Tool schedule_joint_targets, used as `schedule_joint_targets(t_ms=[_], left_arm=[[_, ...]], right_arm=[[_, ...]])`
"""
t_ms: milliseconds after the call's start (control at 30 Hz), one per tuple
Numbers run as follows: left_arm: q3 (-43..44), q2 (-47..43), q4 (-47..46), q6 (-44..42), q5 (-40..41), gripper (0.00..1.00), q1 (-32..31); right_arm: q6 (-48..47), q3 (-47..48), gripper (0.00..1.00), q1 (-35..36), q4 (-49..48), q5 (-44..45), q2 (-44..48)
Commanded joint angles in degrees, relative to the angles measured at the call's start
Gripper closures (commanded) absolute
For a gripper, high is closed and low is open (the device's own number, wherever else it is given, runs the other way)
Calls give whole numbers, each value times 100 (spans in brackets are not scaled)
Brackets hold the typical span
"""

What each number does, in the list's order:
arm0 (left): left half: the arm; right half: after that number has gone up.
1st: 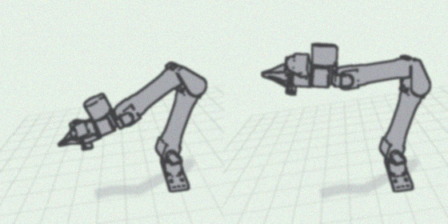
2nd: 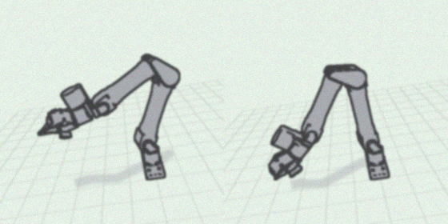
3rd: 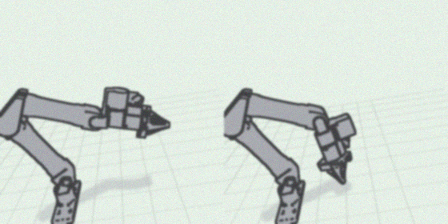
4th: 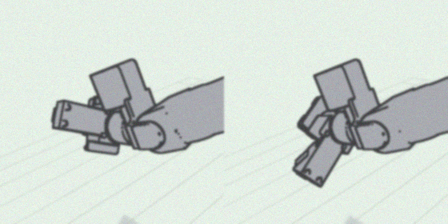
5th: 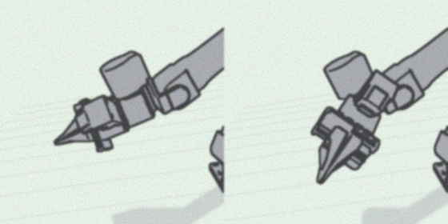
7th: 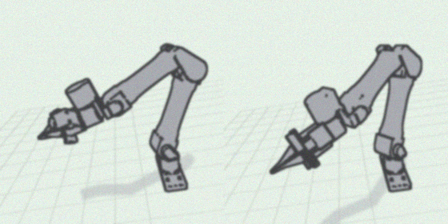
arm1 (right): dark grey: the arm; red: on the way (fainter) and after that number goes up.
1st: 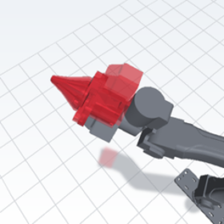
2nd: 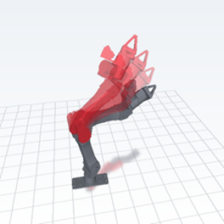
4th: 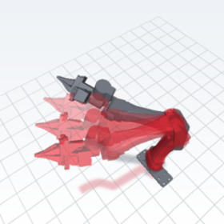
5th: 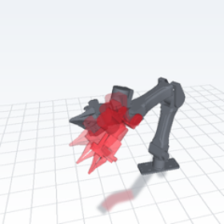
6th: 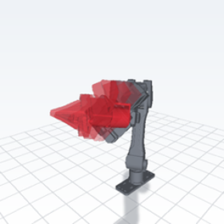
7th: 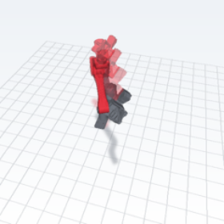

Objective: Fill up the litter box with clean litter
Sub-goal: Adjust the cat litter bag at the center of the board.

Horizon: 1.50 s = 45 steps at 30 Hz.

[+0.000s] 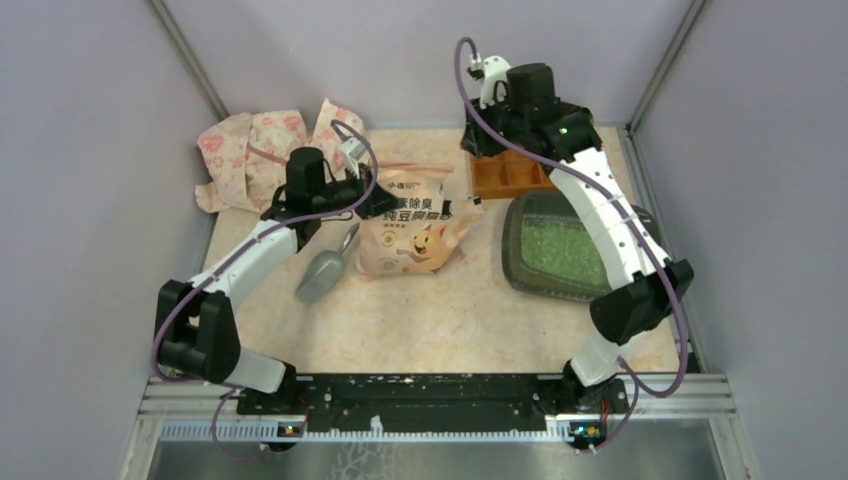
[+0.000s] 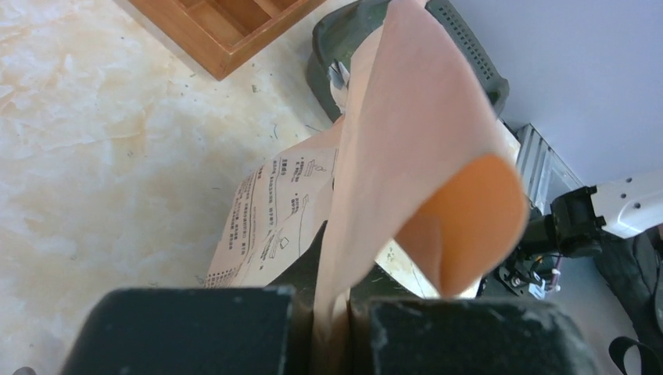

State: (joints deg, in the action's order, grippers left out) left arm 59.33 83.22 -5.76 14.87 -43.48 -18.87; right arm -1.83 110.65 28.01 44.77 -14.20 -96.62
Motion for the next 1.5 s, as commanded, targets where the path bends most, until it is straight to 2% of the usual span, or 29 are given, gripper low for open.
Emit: schedule_joint_targets(t_ms=[0,67,167,333,433,667,933,1167,1333,1467], left_arm=[[-116,-313,-732,24,-539,100,7],[-201,-391,-963,92,-647,100,12],[-217,-461,-1050,104,-801,100,8],[-168,-540,-1099,150,-1079,100,8],[-148,-572,-1264,273,-1264,100,10],[121,-424,-1359,455,-1736,100,9],[246,-403,-1441,543,-2046,100,7],[548,-346,-1377,675,-2515,100,9],[832,-377,-1355,808,-2805,100,15],[1125,-350,-1251,885,-3039,100,17]], right_arm=[[365,1,77,-76,356,316,273],[360,-172,83,-146,448,389,212],[291,-687,85,-330,164,-295,266],[214,-1490,77,-686,-567,-2245,375],[-54,-2119,73,-740,-1145,-2621,570],[224,-3332,72,-786,-2789,-3436,1003],[337,-3558,71,-951,-3302,-4175,1247],[1107,-3981,71,-1491,-4174,-5281,1519],[1154,-4037,71,-1693,-4064,-5427,1671],[1531,-4290,72,-1771,-4678,-5813,1833]])
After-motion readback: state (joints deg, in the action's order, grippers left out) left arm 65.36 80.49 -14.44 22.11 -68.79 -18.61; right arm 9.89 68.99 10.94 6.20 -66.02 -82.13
